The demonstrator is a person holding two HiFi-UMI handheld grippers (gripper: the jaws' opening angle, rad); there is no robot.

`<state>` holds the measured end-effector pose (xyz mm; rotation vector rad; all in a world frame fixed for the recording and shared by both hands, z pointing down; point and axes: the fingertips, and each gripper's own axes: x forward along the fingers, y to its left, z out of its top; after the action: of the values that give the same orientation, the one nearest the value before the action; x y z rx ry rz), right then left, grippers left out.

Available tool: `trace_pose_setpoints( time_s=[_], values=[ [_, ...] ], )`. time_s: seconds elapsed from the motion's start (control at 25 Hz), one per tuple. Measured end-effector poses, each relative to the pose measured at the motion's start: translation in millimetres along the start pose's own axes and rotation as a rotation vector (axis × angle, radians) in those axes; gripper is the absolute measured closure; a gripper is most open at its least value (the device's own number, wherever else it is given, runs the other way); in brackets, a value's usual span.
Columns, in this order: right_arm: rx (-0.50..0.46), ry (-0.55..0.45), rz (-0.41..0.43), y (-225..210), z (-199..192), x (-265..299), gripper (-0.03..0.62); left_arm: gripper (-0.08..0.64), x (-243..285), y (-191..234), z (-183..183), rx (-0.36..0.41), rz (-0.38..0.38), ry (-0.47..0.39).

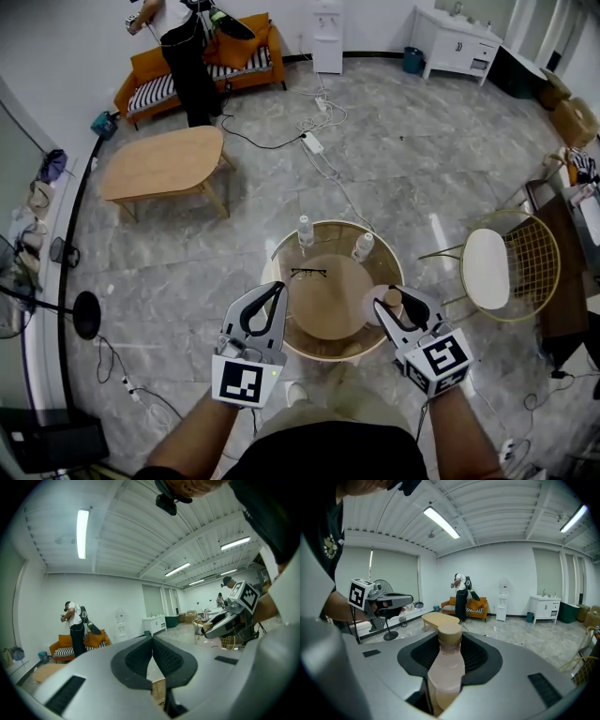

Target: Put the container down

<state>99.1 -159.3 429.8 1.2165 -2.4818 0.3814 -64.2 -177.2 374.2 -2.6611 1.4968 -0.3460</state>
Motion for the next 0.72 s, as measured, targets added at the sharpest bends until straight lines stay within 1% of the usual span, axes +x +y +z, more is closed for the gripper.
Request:
trace_pose_setpoints(
  time_s=[0.12,0.28,0.72],
  values=[
    [0.006,0.007,0.003,-3.4,-7.7,3.4,0.44,0.545,4.7,-2.1,-3.0,0.009,-0.004,0.005],
    [0.017,0.018,0.01,-7.6,-16.7,6.4,0.44,0.545,10.2,-5.5,-3.4,0.0,-0.005,0.007],
    [0.04,0.065,-0.017,-27.9,-48.9,14.4,0.44,0.545,23.3,-17.7,-12.5,-0.004,-0.01,0.017]
  ],
)
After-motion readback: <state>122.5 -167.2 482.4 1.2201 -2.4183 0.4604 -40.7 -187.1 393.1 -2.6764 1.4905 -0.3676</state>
